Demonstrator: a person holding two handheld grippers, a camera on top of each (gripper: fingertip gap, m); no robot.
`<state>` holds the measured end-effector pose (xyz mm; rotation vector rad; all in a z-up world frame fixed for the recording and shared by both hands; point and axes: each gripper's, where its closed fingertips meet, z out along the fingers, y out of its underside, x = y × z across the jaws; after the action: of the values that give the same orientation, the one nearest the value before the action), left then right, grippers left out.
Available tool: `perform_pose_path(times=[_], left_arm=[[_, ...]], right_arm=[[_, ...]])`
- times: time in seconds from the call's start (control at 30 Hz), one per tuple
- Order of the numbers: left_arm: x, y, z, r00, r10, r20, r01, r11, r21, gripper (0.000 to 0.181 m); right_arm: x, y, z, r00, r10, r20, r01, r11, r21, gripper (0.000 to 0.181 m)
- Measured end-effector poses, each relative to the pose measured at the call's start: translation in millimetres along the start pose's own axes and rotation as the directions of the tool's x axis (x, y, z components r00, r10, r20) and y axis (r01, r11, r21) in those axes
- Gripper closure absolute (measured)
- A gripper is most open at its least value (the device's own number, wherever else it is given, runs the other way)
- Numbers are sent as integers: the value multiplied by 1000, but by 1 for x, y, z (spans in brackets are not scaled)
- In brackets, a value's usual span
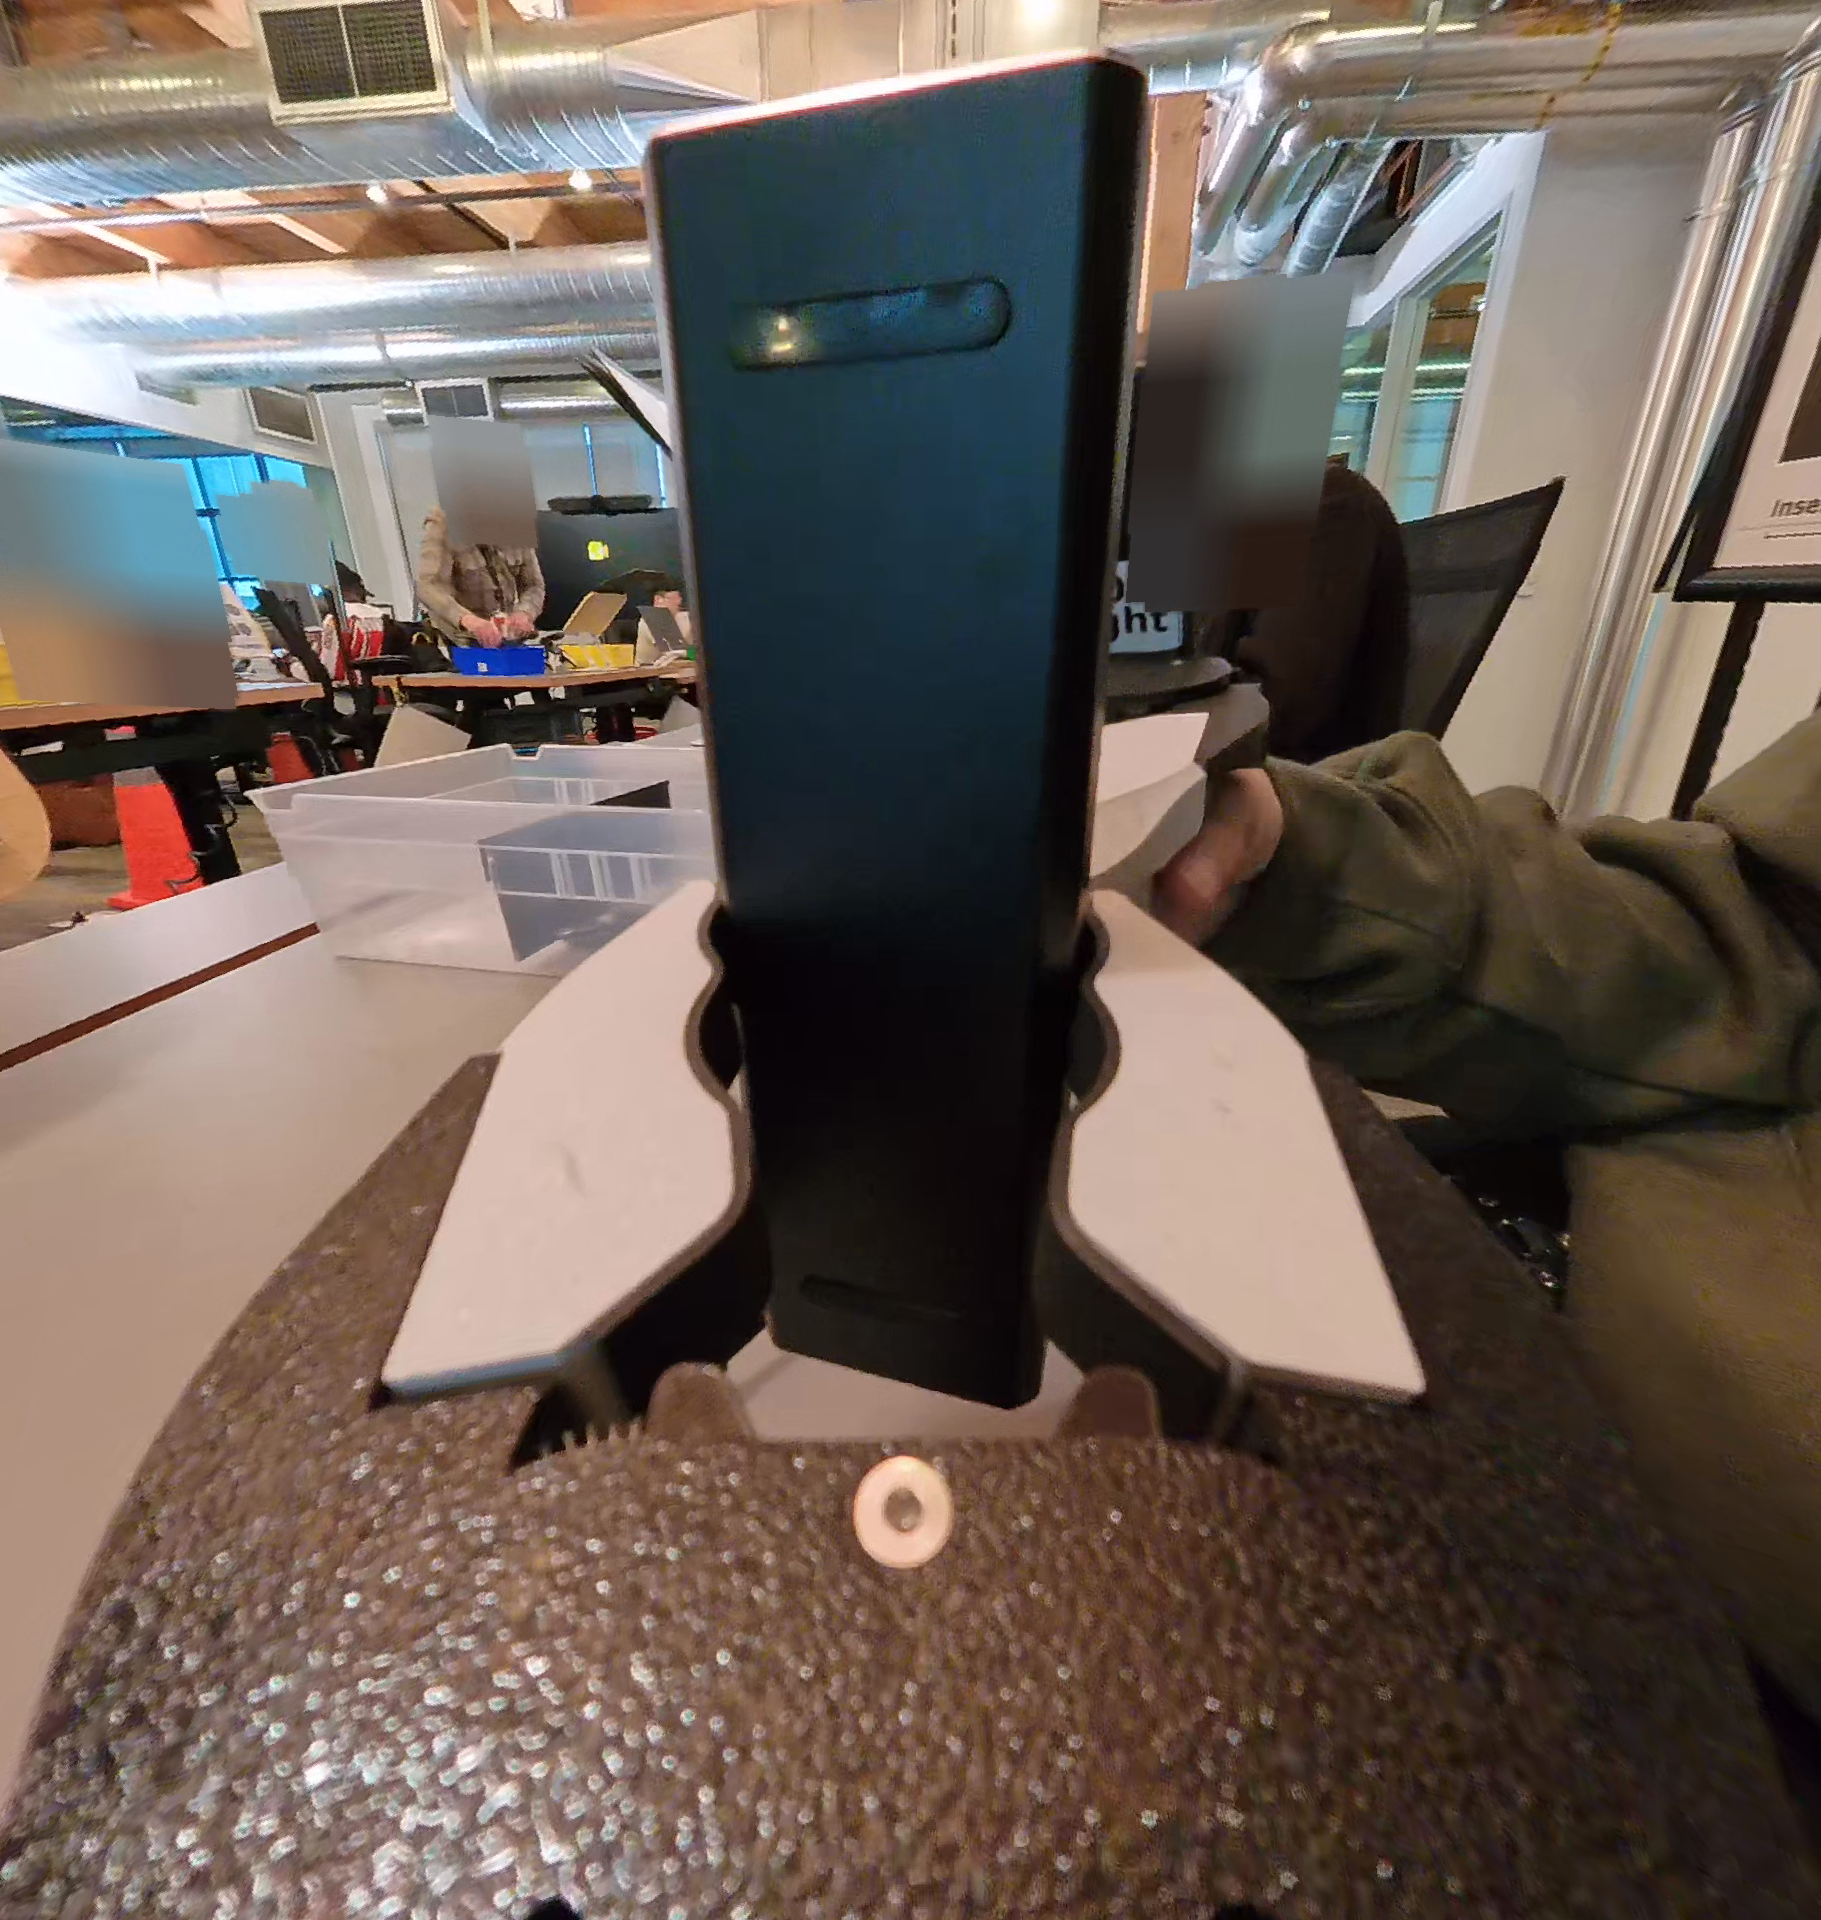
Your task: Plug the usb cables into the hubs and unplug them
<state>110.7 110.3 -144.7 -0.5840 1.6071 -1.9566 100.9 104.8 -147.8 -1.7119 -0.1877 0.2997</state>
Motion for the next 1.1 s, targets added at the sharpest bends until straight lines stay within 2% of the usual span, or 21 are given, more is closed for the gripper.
perform_pose_path(times=[0.07, 0.17, 0.27, 0.43, 0.8, 0.93, 1.0, 1.1], left_arm=[[0, 2, 1, 1000, 3, 2, -3, 1000, -8, 121], [3, 1, 3, 1000, -4, -10, 4, 1000, 1, 121], [6, -1, 5, 1000, -1, -23, 1, 1000, 11, 121], [6, -1, 4, 1000, 1, -20, 0, 1000, 18, 121], [3, -4, 0, 999, -28, -22, 29, 998, 53, 121], [5, -2, 2, 999, -37, -35, 39, 998, 46, 121], [4, -2, 2, 998, -49, -31, 51, 998, 46, 121], [5, -2, 1, 997, -61, -45, 63, 997, 47, 121]], right_arm=[[-3, 3, 0, 1000, -15, 4, 15, 1000, 10, 168], [-5, 16, 5, 998, -69, 1, 69, 996, -55, 161], [-8, 11, 7, 993, -118, -14, 118, 993, -16, 165], [-5, 4, 1, 998, -58, -13, 58, 997, 44, 162], [-7, 1, 8, 999, -44, -31, 47, 993, 112, 167], [-4, 2, 5, 997, -68, -48, 72, 991, 111, 159], [-6, 2, 6, 997, -73, -31, 76, 991, 108, 167], [-8, 2, 6, 996, -91, -12, 92, 990, 103, 168]])
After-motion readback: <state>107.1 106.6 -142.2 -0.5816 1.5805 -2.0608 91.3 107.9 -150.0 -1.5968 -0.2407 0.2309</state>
